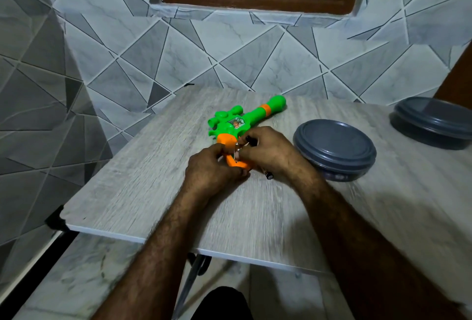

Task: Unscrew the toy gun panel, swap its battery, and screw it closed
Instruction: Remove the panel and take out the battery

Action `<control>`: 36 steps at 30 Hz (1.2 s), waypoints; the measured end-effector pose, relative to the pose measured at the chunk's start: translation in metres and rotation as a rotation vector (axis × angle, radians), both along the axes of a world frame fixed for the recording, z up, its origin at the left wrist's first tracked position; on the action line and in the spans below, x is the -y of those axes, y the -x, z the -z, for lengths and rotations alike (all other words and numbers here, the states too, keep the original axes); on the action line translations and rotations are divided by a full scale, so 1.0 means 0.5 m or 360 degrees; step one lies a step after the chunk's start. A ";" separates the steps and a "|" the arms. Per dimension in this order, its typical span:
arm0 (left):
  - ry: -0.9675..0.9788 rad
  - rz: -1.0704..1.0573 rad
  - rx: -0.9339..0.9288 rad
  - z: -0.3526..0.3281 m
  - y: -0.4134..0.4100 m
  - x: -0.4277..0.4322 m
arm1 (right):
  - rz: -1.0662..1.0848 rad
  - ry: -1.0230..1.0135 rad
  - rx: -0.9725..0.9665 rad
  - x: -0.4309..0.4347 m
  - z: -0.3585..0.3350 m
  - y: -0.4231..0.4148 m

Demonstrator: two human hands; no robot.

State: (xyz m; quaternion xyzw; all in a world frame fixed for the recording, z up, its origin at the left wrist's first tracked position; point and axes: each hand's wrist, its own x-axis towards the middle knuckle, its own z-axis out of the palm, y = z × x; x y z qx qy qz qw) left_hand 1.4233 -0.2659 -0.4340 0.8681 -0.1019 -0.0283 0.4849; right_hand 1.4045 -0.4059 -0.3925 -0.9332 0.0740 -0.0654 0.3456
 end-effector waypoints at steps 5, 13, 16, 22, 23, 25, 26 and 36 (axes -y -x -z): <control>-0.0062 0.0043 0.0070 -0.003 0.007 -0.006 | 0.0085 0.0054 0.0114 -0.004 0.003 -0.016; -0.0257 -0.0036 0.0249 -0.002 0.012 -0.022 | 0.0323 -0.0099 0.0218 0.044 -0.031 -0.028; -0.0258 -0.0078 0.0260 -0.001 0.013 -0.030 | 0.0371 0.0117 0.0004 0.046 -0.024 -0.027; -0.0336 -0.0113 0.0283 -0.004 0.016 -0.030 | 0.0444 0.0401 -0.0123 0.023 -0.012 -0.041; -0.0353 -0.0121 0.0291 -0.004 0.016 -0.029 | 0.0448 0.0426 -0.0127 0.021 -0.011 -0.042; -0.0371 -0.0137 0.0308 -0.004 0.018 -0.027 | 0.0455 0.0469 -0.0156 0.018 -0.010 -0.044; -0.0376 -0.0147 0.0315 -0.004 0.018 -0.025 | 0.0455 0.0493 -0.0169 0.016 -0.009 -0.044; -0.0450 -0.0191 0.0406 0.000 0.022 -0.009 | 0.0410 0.0582 -0.0175 0.014 -0.001 -0.043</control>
